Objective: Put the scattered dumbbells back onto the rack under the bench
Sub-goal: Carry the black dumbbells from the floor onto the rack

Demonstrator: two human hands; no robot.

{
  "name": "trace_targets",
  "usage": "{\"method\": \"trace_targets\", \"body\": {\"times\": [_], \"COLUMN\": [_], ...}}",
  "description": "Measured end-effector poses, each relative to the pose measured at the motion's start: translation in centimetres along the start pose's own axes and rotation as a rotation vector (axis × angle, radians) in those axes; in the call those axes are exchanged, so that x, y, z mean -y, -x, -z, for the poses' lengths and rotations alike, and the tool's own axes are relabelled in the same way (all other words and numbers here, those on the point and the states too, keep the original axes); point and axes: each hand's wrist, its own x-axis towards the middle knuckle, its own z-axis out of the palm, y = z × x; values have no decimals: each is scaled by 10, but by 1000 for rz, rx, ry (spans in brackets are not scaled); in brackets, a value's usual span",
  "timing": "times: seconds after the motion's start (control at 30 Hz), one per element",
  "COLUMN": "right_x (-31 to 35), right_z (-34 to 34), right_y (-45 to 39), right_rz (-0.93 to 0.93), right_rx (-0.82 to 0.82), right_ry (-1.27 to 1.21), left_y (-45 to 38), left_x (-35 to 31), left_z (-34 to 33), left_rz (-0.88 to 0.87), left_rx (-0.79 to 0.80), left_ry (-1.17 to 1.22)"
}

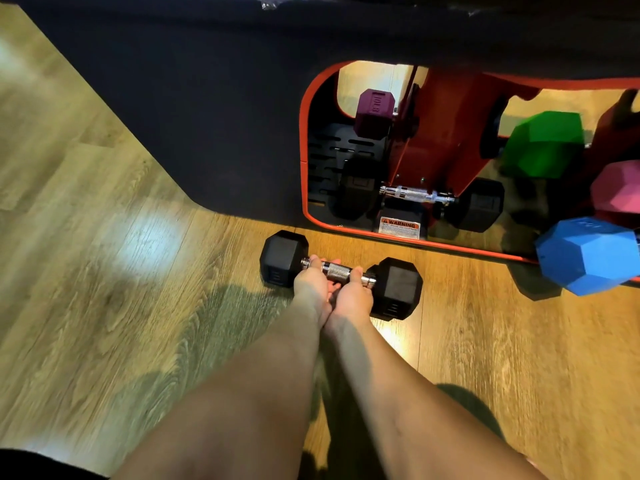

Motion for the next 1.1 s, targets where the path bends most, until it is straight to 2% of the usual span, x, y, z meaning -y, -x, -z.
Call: {"method": "trace_targets", "body": {"times": [0.2,0.37,0.47,0.63,0.97,1.1], "right_x": [29,45,57,82,142,164], "right_z": [7,12,16,17,6,7], "right_y": [13,14,16,27,68,83], "right_rz": [-7,48,78,119,316,362], "right_rx": [-8,-4,12,92,263,320], "right_ry": [-25,-96,-149,-243,-308,-227], "left_y": [9,32,37,50,106,128], "left_x": [5,0,1,-4,-40,-50], "left_z": [-21,-47,-62,-84,-129,-146], "left_rz": [18,-58,-78,-61,-219,-310], "left_rx": [83,129,156,292,469,462], "left_ry": [-61,-105,-38,229,256,254]}}
